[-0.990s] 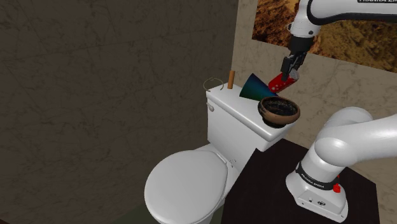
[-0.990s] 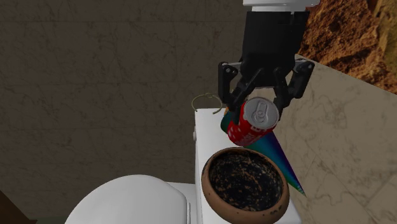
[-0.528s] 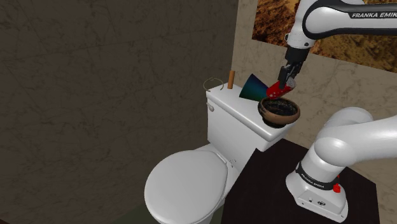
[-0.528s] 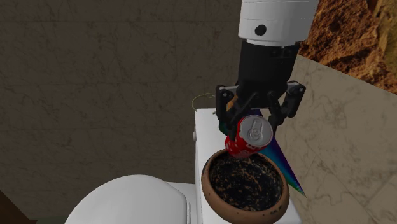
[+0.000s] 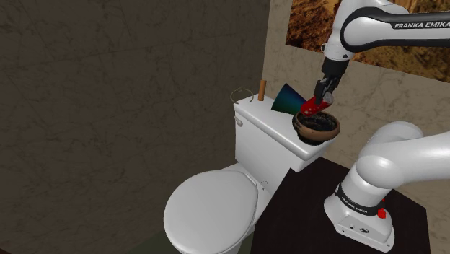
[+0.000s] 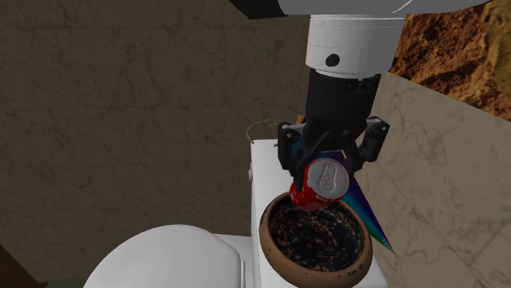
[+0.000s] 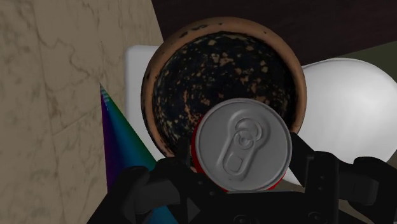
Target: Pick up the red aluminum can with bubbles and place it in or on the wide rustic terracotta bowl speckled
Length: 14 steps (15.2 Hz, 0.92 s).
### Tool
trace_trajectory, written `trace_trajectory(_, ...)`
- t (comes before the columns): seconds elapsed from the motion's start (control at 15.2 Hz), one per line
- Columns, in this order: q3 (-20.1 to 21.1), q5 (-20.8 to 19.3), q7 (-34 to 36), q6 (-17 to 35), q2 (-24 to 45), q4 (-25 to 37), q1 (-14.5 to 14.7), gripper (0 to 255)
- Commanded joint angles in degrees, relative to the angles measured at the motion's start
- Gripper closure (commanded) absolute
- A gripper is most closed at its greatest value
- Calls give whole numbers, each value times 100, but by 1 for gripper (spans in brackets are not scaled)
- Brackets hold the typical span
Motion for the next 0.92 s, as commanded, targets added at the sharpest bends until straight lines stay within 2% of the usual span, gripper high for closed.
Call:
trace_trajectory(0.0, 0, -1, 0, 2, -2, 0, -1, 255)
trace_trajectory(0.07, 0, -1, 0, 2, -2, 0, -1, 255)
trace_trajectory(0.13, 0, -1, 0, 2, -2, -1, -1, 0)
trace_trajectory(0.46, -1, -1, 0, 2, -2, -1, -1, 0)
trace_trajectory(0.73, 161, 163, -31, -654, 117, 775, 80, 0)
trace_trajectory(0.86, 162, 163, -31, -654, 117, 775, 79, 0)
